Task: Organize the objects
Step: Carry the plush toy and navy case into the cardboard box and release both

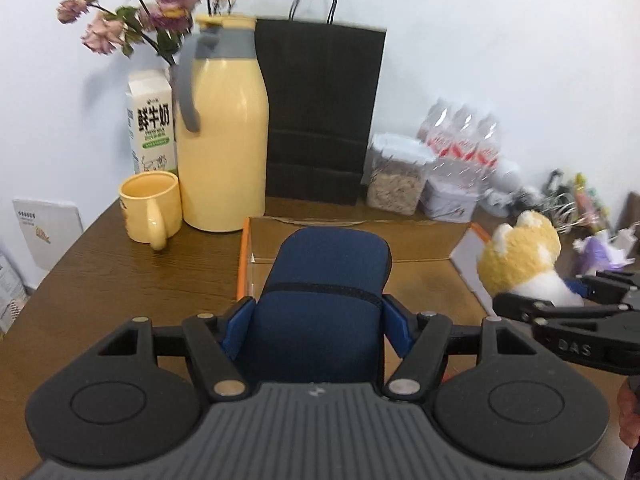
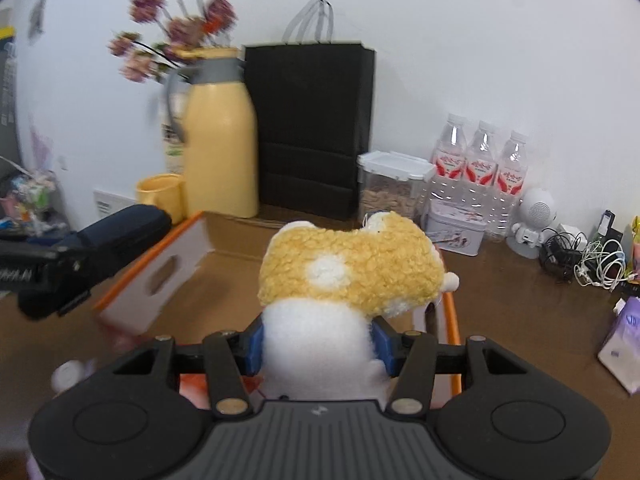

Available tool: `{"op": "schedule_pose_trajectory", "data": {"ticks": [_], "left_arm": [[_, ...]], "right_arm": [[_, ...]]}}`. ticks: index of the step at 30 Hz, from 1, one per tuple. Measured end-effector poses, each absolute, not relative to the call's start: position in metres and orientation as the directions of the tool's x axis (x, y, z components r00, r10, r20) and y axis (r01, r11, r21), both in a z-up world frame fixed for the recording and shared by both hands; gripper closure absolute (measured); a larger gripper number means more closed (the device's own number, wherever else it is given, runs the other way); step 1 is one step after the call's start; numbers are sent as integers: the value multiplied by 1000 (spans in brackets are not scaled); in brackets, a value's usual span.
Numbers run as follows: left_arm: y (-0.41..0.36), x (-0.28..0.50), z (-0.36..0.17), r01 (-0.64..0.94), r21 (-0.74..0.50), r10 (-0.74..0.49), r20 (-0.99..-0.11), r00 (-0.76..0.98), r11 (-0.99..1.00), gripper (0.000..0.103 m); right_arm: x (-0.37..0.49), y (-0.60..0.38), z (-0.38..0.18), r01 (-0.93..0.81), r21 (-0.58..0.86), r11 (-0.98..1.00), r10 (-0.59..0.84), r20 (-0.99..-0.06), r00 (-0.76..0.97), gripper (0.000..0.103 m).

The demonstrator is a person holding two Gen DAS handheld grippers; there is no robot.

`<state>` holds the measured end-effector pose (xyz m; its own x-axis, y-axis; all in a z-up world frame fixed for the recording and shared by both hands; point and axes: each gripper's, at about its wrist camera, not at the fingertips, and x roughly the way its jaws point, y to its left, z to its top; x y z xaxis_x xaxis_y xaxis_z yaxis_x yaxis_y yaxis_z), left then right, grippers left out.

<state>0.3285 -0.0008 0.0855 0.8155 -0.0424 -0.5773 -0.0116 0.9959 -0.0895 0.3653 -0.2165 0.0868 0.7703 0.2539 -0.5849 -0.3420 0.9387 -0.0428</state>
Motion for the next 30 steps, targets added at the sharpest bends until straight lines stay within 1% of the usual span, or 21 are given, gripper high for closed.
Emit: {"op": "schedule_pose_trajectory", "data": {"ticks": [2, 6, 10, 15, 22, 25, 28, 30], "left_arm": [[-9, 347, 76, -26, -74, -25, -604, 796, 997, 35], [-20, 381, 56, -51, -42, 11, -656, 755, 998, 35], [-24, 401, 35, -61, 1, 44, -697, 716, 998, 35], [-16, 411, 18, -65, 38, 72, -732, 677, 997, 35], [-18, 406, 12, -44, 106, 108, -734, 671, 993, 35], [-17, 403, 14, -41, 85, 91, -736, 671, 995, 34], [-20, 396, 19, -10, 67, 55, -715, 697, 998, 35], [-27, 387, 28, 15, 90, 49, -671, 740, 996, 35]], "right_arm": [[390, -213, 78, -329, -47, 943, 232, -616, 753, 52], [427, -198, 47, -329, -101, 939, 178, -674, 717, 52], [440, -193, 24, -329, -84, 941, 173, -715, 678, 52], [438, -191, 8, -343, -71, 937, 167, -772, 614, 52], [423, -185, 5, -341, -11, 940, 200, -792, 577, 53], [421, -185, 6, -338, -10, 941, 201, -787, 583, 52], [421, -189, 9, -328, -14, 944, 195, -779, 596, 47], [417, -191, 14, -325, -14, 946, 198, -768, 609, 39]]}}
